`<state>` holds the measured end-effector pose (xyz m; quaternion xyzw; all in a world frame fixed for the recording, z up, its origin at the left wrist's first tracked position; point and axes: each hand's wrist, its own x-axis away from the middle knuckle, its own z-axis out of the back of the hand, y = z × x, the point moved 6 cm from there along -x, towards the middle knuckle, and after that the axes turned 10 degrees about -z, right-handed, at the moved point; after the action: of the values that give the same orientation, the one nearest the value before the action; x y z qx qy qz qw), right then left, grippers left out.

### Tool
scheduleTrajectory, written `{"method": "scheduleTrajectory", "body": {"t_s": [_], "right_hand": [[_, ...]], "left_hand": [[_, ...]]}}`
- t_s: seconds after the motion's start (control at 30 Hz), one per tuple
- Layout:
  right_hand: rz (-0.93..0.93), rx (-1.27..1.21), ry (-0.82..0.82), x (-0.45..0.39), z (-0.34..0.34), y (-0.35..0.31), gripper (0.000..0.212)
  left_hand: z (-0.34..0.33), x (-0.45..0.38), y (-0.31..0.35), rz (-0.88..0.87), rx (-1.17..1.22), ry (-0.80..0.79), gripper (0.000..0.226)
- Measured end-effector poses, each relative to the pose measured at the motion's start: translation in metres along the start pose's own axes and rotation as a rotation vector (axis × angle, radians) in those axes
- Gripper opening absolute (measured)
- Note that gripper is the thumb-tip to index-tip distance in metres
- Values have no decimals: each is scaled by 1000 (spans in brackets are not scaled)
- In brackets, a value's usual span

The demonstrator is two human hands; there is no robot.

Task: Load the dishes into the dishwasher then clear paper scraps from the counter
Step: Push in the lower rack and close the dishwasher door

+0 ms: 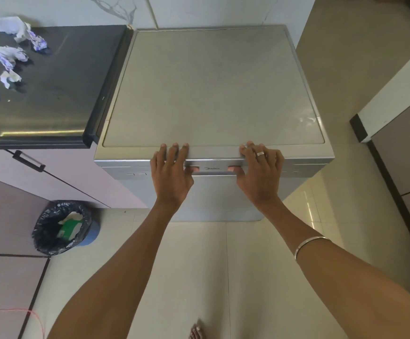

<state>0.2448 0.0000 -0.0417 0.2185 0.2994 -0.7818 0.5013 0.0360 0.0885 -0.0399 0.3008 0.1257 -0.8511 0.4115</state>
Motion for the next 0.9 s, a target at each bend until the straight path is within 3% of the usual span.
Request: {"method": "scheduleTrajectory", "body": {"t_s": [0.37, 0.57, 0.73, 0.9], "right_hand": [[-291, -49, -237, -6, 19, -25, 47], [-249, -28, -411, 6, 20, -22, 75], [-306, -47, -594, 2, 29, -31, 82], [-248, 52, -746, -8, 32, -32, 74]], "left_hand": [[7, -8, 12, 212, 78, -300, 69], [15, -2, 11, 162, 138, -450, 89], [21, -12, 10, 165, 214, -547, 85], [25, -22, 7, 102, 209, -680, 72]]}}
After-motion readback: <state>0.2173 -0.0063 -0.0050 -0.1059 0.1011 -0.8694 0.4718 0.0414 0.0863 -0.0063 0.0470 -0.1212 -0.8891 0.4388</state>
